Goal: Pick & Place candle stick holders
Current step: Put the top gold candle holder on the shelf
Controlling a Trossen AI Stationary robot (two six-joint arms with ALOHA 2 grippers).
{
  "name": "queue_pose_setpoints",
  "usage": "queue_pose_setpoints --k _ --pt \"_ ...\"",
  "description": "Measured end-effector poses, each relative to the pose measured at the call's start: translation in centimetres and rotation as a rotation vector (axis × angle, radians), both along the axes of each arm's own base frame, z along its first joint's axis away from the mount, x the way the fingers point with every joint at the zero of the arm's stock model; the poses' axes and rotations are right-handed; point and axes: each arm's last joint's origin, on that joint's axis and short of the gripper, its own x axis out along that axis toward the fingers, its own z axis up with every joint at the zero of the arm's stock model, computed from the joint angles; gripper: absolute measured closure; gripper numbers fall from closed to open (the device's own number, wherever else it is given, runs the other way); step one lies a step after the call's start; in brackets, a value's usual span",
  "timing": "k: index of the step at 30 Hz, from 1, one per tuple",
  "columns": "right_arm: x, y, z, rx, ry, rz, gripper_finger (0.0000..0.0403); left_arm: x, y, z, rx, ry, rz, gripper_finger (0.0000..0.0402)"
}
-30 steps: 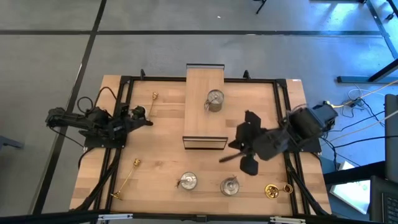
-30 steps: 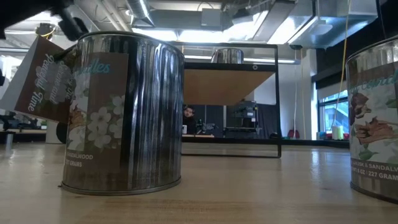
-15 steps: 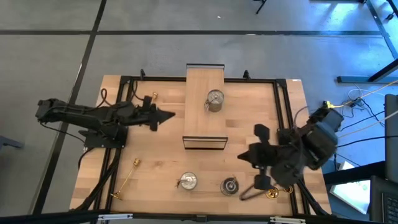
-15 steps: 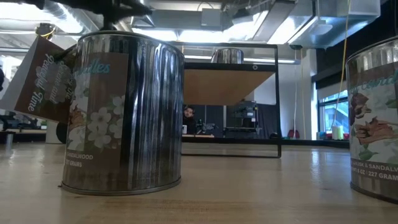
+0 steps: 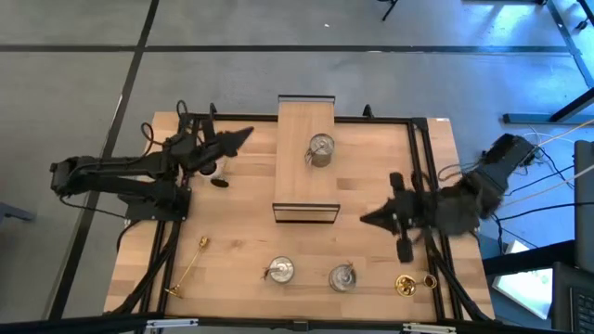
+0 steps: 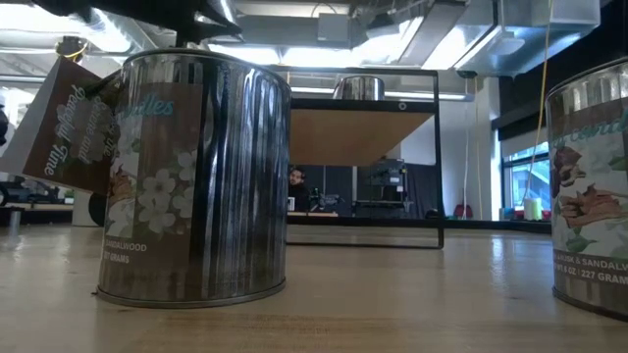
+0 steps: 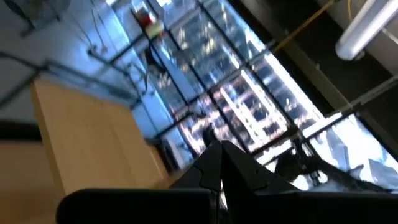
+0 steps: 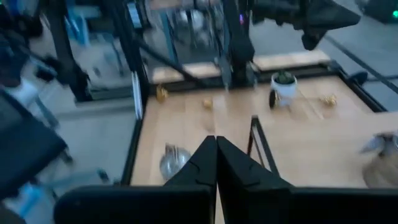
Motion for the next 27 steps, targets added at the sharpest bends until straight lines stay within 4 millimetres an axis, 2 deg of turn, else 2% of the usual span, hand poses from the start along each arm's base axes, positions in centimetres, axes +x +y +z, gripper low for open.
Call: queue_pose_setpoints --k 5,10,13,17,20,23,27 --pt "1.0 -3.8 -2.2 0.067 -0.176 0.022 0.04 -0.3 2.2 -0.2 0.032 0.028 0.042 0.04" --pt "2.3 -6.5 -2.9 0.135 -0.258 -0.133 0.04 0.1 4.8 -1.6 0.058 0.152 -0.07 0.04" --pt "3.0 -7.8 -2.8 0.156 -0.281 -0.202 0.04 0.7 6.2 -2.3 0.061 0.278 -0.153 0.04" --pt "3.5 -8.9 -2.7 0.174 -0.298 -0.253 0.04 1.7 7.9 -2.5 0.038 0.52 -0.182 0.04" --pt "3.6 -9.6 -2.5 0.157 -0.315 -0.221 0.04 2.8 9.1 -1.6 0.076 0.665 -0.212 0.04" --pt "3.2 -10.8 -2.4 0.124 -0.29 -0.134 0.04 4.0 10.1 -0.1 0.15 0.738 -0.237 0.04" --pt "1.9 -12.3 -1.6 0.134 -0.31 0.037 0.04 5.5 10.8 2.8 0.191 0.605 -0.292 0.04"
